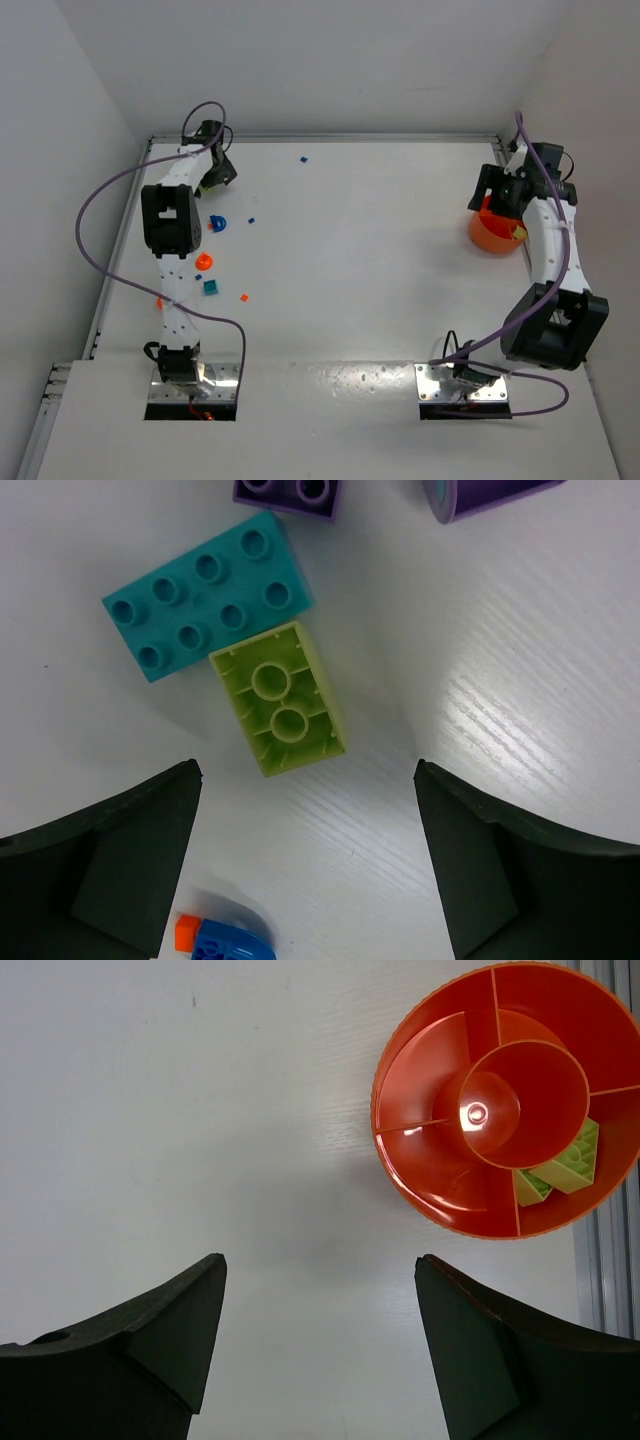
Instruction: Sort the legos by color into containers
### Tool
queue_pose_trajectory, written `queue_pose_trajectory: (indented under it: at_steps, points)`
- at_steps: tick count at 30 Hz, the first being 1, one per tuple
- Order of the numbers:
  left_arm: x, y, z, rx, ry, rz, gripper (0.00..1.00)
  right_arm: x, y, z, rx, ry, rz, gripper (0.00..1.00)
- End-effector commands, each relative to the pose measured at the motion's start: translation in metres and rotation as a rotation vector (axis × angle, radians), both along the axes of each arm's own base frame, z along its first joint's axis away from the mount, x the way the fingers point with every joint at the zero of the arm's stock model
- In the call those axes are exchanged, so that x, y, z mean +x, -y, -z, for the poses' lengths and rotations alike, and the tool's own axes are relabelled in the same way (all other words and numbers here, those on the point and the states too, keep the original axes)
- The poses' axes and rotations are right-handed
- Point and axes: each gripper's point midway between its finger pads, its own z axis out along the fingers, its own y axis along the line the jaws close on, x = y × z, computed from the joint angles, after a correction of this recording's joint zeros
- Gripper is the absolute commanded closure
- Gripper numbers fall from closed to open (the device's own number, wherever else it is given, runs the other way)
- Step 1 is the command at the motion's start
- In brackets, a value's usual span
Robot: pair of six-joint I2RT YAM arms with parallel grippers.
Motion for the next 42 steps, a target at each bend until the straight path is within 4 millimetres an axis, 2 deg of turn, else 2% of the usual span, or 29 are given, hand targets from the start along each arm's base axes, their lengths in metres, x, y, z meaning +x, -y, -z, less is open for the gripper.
queue_pose_trajectory:
  at_steps: [1, 3, 5, 9, 11, 13, 18, 22, 26, 28, 34, 36, 37, 38, 40, 41, 42]
  points:
    - [0.011, -0.007, -0.017, 0.028, 0.049, -0.034, 0.06, 0.013, 0.001, -0.020, -0.011, 0.062, -0.014, 0.24]
    - [0.011, -0.014, -0.009, 0.034, 0.041, -0.057, 0.08, 0.011, 0.001, -0.016, -0.008, 0.053, -0.014, 0.24]
    - [0.013, -0.020, -0.012, 0.034, 0.050, -0.068, 0.09, 0.011, 0.001, -0.016, -0.008, 0.053, -0.014, 0.24]
    - [0.013, -0.025, -0.004, 0.035, 0.039, -0.077, 0.09, 0.012, 0.001, -0.013, -0.005, 0.045, -0.014, 0.24]
    - [0.012, -0.037, -0.004, 0.043, 0.032, -0.099, 0.09, 0.012, 0.001, -0.013, -0.005, 0.045, -0.014, 0.24]
    - [0.016, -0.037, -0.010, 0.043, 0.052, -0.100, 0.09, 0.012, 0.001, -0.010, -0.003, 0.036, -0.014, 0.24]
    - [0.012, -0.054, 0.000, 0.040, 0.037, -0.138, 0.12, 0.013, -0.001, -0.010, 0.004, 0.038, -0.020, 0.24]
    - [0.012, -0.056, 0.001, 0.020, 0.037, -0.137, 0.17, 0.013, 0.000, -0.010, -0.002, 0.038, -0.027, 0.24]
    - [0.015, -0.053, 0.001, 0.005, 0.043, -0.119, 0.33, 0.013, 0.000, -0.010, -0.002, 0.038, -0.027, 0.24]
    - [0.014, -0.048, 0.005, -0.019, 0.035, -0.108, 0.49, 0.013, 0.000, -0.010, -0.002, 0.038, -0.027, 0.24]
    - [0.006, -0.042, 0.002, -0.047, 0.028, -0.094, 0.61, 0.010, -0.001, -0.010, -0.002, 0.038, -0.027, 0.24]
    - [0.000, -0.036, 0.002, -0.075, 0.017, -0.081, 0.69, 0.010, -0.001, -0.013, -0.005, 0.047, -0.027, 0.24]
    - [0.000, -0.034, -0.008, -0.086, 0.038, -0.074, 0.72, 0.011, -0.006, -0.014, 0.017, 0.054, -0.046, 0.24]
    - [-0.010, -0.024, -0.001, -0.131, 0.011, -0.054, 0.78, 0.008, -0.010, -0.017, 0.024, 0.062, -0.069, 0.24]
    - [-0.014, -0.012, -0.010, -0.188, 0.034, -0.011, 0.85, 0.004, -0.022, -0.019, 0.069, 0.067, -0.106, 0.24]
    - [-0.015, -0.006, -0.036, -0.214, 0.081, 0.009, 0.91, -0.001, -0.042, -0.022, 0.131, 0.078, -0.180, 0.24]
    - [-0.031, 0.007, -0.031, -0.272, 0.057, 0.035, 0.94, -0.005, -0.051, -0.019, 0.177, 0.067, -0.209, 0.24]
